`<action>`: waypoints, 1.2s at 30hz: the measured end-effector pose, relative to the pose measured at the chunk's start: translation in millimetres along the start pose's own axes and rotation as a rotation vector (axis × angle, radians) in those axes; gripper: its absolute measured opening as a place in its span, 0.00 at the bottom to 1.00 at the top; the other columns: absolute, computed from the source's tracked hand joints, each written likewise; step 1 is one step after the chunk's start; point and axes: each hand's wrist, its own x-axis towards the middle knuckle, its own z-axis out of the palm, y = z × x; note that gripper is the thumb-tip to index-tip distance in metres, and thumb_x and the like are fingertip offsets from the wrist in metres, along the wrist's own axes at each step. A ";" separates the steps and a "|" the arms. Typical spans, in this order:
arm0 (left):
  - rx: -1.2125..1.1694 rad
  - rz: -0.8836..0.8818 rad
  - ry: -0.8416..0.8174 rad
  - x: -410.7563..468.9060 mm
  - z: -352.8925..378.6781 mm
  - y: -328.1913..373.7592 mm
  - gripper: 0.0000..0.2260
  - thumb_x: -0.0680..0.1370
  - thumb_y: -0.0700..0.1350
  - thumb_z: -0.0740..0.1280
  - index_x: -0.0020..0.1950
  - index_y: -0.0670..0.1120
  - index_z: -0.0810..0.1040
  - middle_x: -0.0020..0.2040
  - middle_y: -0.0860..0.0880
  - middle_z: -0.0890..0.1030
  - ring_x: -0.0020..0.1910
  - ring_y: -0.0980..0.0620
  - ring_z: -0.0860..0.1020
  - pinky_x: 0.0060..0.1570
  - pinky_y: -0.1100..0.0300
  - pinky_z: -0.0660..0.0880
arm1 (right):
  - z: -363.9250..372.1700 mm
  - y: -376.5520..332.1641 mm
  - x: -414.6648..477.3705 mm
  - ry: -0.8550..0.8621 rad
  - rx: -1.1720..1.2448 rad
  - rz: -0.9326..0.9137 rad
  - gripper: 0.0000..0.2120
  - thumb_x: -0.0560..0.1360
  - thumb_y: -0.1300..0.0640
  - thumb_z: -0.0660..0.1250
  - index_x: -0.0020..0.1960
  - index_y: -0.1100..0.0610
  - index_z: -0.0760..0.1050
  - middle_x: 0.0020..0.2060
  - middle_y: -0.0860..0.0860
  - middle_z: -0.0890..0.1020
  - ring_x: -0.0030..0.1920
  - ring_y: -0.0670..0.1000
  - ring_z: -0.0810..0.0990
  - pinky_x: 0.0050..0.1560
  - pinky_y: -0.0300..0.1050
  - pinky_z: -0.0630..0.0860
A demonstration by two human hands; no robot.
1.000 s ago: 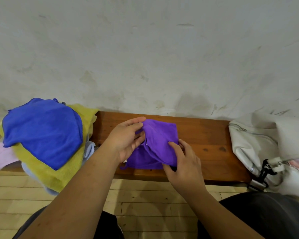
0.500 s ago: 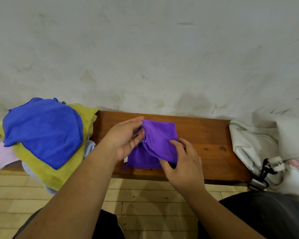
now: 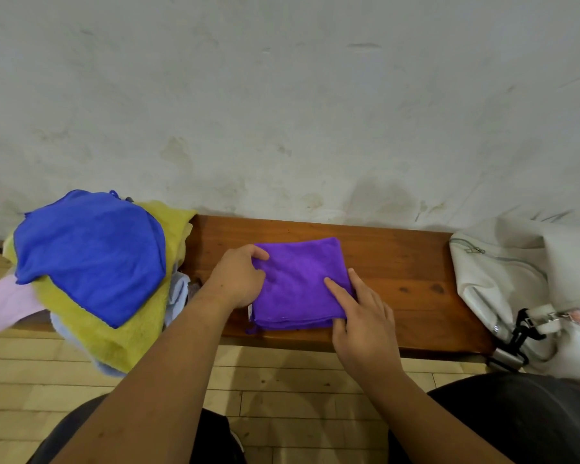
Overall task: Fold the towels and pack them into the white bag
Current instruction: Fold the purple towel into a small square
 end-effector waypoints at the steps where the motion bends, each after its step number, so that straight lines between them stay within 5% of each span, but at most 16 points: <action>1: 0.058 0.003 -0.020 1.0 1.4 -1.8 0.16 0.81 0.39 0.63 0.65 0.54 0.75 0.69 0.48 0.71 0.53 0.50 0.78 0.44 0.62 0.76 | -0.3 -0.1 0.1 0.006 0.007 0.002 0.29 0.82 0.50 0.61 0.80 0.39 0.56 0.82 0.46 0.53 0.80 0.50 0.54 0.79 0.53 0.51; 8: 0.138 0.035 0.007 1.8 7.3 -3.2 0.22 0.81 0.35 0.61 0.71 0.55 0.70 0.71 0.47 0.66 0.52 0.53 0.71 0.41 0.68 0.69 | -2.5 3.7 1.6 -0.027 0.027 0.033 0.30 0.83 0.56 0.61 0.80 0.39 0.57 0.81 0.45 0.53 0.80 0.50 0.54 0.79 0.50 0.51; 12: 0.139 0.055 0.034 -0.2 9.0 -2.6 0.20 0.83 0.41 0.61 0.73 0.56 0.68 0.70 0.46 0.67 0.48 0.55 0.72 0.50 0.63 0.71 | -10.4 0.0 -3.2 -0.055 0.080 -0.008 0.30 0.79 0.43 0.62 0.79 0.39 0.60 0.81 0.45 0.54 0.79 0.48 0.54 0.79 0.51 0.50; 16: 0.117 0.026 0.127 3.2 10.4 -1.9 0.24 0.83 0.48 0.63 0.78 0.54 0.61 0.72 0.45 0.65 0.63 0.45 0.75 0.61 0.53 0.75 | -24.1 -3.5 -3.3 -0.067 0.323 -0.007 0.35 0.76 0.40 0.67 0.80 0.41 0.58 0.79 0.43 0.60 0.77 0.47 0.59 0.78 0.51 0.59; 19: 0.140 -0.036 0.110 8.0 12.9 -3.2 0.26 0.81 0.53 0.66 0.77 0.50 0.64 0.73 0.45 0.65 0.68 0.43 0.72 0.66 0.48 0.73 | -31.0 -14.8 13.8 0.019 0.580 0.179 0.38 0.77 0.42 0.70 0.81 0.47 0.57 0.70 0.43 0.74 0.65 0.45 0.74 0.59 0.42 0.78; 23: 0.100 -0.064 0.019 10.9 15.1 -0.1 0.23 0.78 0.54 0.71 0.70 0.51 0.71 0.70 0.47 0.66 0.68 0.44 0.69 0.68 0.48 0.71 | -29.6 -22.3 41.4 0.000 0.711 0.416 0.26 0.73 0.39 0.73 0.64 0.52 0.74 0.50 0.47 0.84 0.41 0.45 0.80 0.36 0.42 0.80; 26: 0.085 -0.048 -0.034 13.4 16.7 1.6 0.19 0.76 0.53 0.73 0.65 0.53 0.74 0.68 0.48 0.69 0.65 0.45 0.71 0.68 0.47 0.72 | -28.0 -15.6 44.8 -0.079 0.640 0.426 0.15 0.75 0.41 0.73 0.48 0.50 0.73 0.40 0.53 0.84 0.28 0.49 0.77 0.26 0.42 0.73; 31: 0.030 0.026 -0.112 12.1 20.3 9.1 0.16 0.76 0.46 0.74 0.60 0.53 0.73 0.55 0.54 0.77 0.53 0.54 0.75 0.53 0.57 0.73 | -25.0 -7.7 35.3 -0.019 0.730 0.370 0.10 0.76 0.51 0.74 0.52 0.52 0.76 0.48 0.48 0.83 0.47 0.49 0.82 0.43 0.46 0.81; 36: -0.048 0.032 -0.166 7.4 24.4 16.3 0.28 0.74 0.47 0.76 0.70 0.53 0.68 0.63 0.53 0.76 0.60 0.51 0.75 0.57 0.56 0.74 | -38.6 -5.1 13.9 0.031 0.863 0.272 0.05 0.79 0.59 0.69 0.47 0.55 0.73 0.44 0.51 0.81 0.44 0.50 0.80 0.38 0.41 0.77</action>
